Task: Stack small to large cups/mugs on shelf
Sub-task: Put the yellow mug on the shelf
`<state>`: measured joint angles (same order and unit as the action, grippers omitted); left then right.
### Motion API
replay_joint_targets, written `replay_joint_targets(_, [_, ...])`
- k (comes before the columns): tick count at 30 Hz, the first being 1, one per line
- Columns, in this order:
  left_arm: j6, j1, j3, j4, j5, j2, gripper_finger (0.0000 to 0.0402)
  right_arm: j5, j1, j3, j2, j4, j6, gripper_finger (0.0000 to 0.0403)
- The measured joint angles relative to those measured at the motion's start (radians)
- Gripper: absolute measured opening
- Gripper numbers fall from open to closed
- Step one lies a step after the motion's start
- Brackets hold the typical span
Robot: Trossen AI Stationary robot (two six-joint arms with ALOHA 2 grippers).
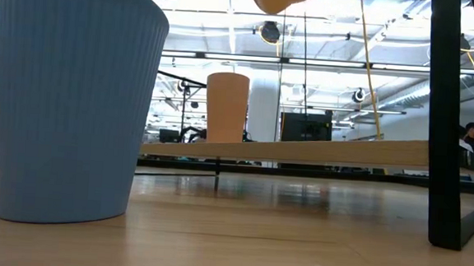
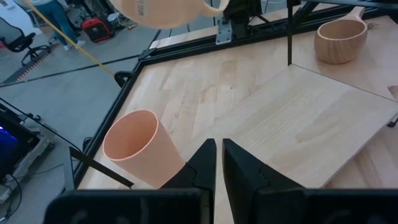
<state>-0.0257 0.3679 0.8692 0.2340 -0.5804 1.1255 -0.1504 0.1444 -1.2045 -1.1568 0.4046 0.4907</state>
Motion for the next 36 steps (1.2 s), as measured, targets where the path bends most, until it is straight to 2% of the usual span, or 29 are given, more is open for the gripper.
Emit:
replay_joint_targets(4, [-0.001,0.000,0.000,0.000,0.000,0.000,0.0031,0.022,-0.006,-0.092,-0.071,0.129,0.078,0.0001])
replay_joint_targets(17, [-0.006,0.000,0.000,0.001,0.002,0.000,0.0031,0.025,-0.035,-0.308,-0.281,0.446,0.166,0.0001])
replay_joint_targets(23, [-0.008,0.000,0.000,0.001,0.002,0.000,0.0031,0.099,-0.040,-0.324,-0.330,0.509,0.248,0.0001])
replay_joint_targets(36, [-0.015,0.000,0.000,0.000,0.002,0.000,0.0031,0.205,-0.080,-0.324,-0.457,0.595,0.255,0.0001])
